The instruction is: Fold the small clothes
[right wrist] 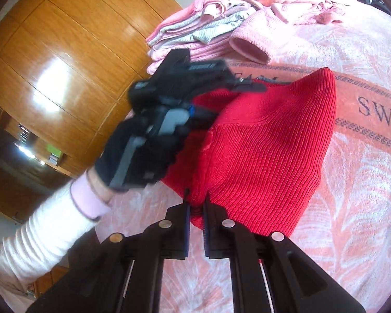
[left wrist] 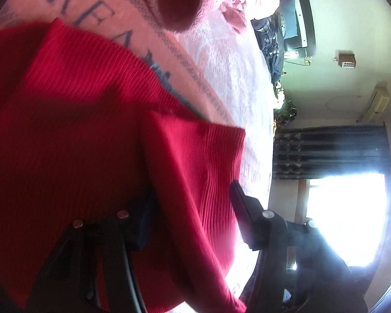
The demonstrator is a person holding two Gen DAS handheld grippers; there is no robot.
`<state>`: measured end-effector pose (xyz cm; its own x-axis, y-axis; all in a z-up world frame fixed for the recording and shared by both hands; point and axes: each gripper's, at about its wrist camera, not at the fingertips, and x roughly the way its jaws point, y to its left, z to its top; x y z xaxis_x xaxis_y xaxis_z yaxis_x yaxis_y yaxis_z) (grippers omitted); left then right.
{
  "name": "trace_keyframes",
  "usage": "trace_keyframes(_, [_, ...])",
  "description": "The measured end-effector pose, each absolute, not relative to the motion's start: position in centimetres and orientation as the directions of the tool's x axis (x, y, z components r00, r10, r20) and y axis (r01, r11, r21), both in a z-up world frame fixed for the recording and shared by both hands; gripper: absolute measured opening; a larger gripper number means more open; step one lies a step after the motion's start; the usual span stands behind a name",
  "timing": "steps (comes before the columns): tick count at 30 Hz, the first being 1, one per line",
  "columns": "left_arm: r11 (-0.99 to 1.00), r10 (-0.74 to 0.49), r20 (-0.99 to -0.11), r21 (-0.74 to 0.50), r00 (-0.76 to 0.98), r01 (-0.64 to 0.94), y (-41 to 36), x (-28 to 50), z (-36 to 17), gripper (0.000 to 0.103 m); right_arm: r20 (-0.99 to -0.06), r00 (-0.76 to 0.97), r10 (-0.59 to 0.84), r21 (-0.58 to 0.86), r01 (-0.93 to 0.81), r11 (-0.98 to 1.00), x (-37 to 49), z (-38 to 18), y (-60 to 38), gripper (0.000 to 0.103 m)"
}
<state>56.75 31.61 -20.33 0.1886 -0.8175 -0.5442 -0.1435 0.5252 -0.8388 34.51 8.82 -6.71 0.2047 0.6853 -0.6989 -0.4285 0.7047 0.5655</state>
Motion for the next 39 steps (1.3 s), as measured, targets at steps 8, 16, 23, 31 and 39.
trace_keyframes(8, [0.55, -0.811, -0.538, -0.835, 0.229, -0.016, 30.9, 57.7, -17.7, 0.01, -0.675, 0.202, 0.709, 0.587, -0.434, 0.683, 34.5, -6.9, 9.7, 0.008])
trace_keyframes(16, [0.607, -0.772, -0.562, -0.79, 0.298, 0.083, 34.6, 57.4, -12.3, 0.01, -0.628, 0.164, 0.761, 0.625, -0.477, 0.618, 35.0, -6.3, 14.2, 0.008])
trace_keyframes(23, [0.675, -0.708, -0.6, -0.73, 0.372, 0.108, 39.9, 57.3, -10.2, 0.01, -0.624, 0.12, 0.772, 0.622, -0.521, 0.584, 35.9, -6.4, 20.7, 0.008])
trace_keyframes(31, [0.719, -0.647, -0.67, -0.695, 0.363, -0.003, 44.5, 57.1, -16.4, 0.01, -0.72, 0.067, 0.69, 0.574, -0.501, 0.648, 36.6, -11.3, 25.4, 0.008])
trace_keyframes(39, [0.699, -0.644, -0.667, -0.712, 0.376, -0.066, 46.4, 56.5, -20.7, 0.013, -0.756, 0.023, 0.655, 0.572, -0.462, 0.677, 36.7, -15.3, 26.0, 0.016])
